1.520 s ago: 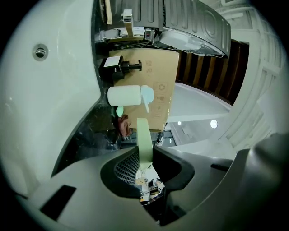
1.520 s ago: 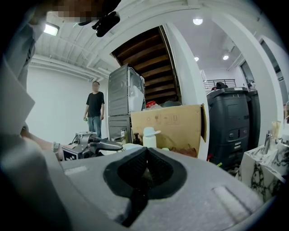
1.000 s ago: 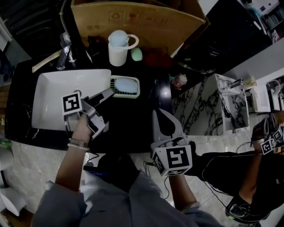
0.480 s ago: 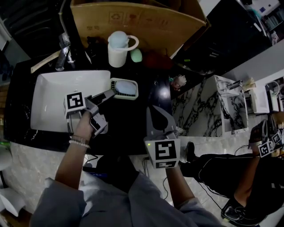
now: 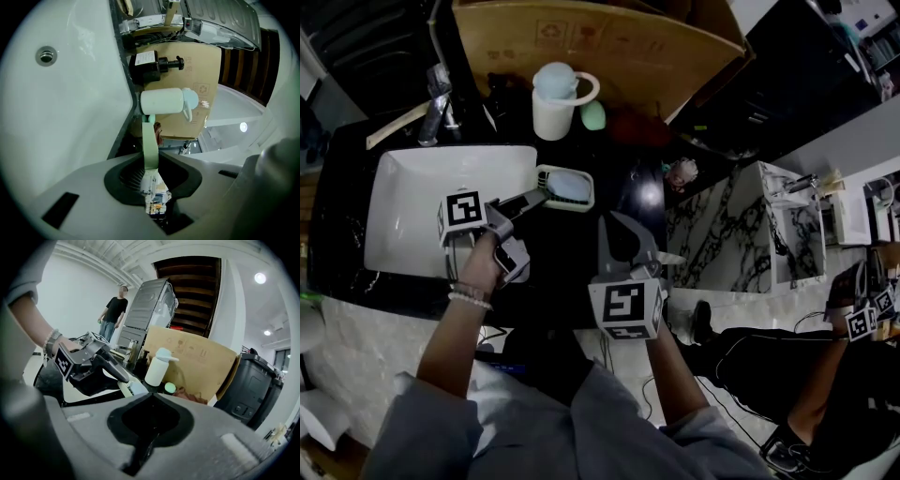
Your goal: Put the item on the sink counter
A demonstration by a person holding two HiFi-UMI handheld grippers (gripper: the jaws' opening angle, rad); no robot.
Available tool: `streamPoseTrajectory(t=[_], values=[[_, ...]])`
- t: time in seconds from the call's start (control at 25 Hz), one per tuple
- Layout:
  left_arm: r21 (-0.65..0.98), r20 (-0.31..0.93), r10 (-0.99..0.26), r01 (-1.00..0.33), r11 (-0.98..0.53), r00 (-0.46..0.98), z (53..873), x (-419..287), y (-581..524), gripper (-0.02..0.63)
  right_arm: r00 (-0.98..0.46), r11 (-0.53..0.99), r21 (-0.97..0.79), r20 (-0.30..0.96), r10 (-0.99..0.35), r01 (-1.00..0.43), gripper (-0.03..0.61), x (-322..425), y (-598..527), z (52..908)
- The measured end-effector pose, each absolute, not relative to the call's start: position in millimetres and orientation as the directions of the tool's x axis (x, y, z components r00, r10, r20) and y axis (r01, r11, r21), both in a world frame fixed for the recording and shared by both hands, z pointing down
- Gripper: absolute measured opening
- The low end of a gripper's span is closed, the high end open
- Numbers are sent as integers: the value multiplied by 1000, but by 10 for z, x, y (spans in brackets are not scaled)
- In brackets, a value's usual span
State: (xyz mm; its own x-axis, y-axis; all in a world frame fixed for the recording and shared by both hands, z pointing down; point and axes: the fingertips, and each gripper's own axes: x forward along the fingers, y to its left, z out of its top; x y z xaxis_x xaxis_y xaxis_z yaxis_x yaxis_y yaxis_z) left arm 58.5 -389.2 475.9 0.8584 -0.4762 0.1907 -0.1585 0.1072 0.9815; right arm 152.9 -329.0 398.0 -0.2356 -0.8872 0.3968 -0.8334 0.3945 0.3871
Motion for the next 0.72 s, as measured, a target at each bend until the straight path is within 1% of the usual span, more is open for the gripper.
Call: streamPoseTrajectory(t=[0.4, 0.44, 0.48, 0.72], values=[[978, 207, -475, -164, 132, 855, 4785, 598, -3923, 89, -249, 480, 532, 448, -859, -698, 2, 1292, -3443, 4207], [976, 212, -474, -166, 138, 855, 4790, 596, -3922, 89, -259, 495, 538, 455, -852, -683, 21, 1252, -3449, 4236], [976, 216, -473, -169, 139, 854, 4798, 593, -3922, 89, -270, 511, 544, 463, -844, -665, 72, 1208, -3453, 4267], [975, 220, -470, -174, 140, 855, 4815, 588, -3929, 89, -270, 551, 675, 484, -832, -490, 77, 1003, -3533, 4442]])
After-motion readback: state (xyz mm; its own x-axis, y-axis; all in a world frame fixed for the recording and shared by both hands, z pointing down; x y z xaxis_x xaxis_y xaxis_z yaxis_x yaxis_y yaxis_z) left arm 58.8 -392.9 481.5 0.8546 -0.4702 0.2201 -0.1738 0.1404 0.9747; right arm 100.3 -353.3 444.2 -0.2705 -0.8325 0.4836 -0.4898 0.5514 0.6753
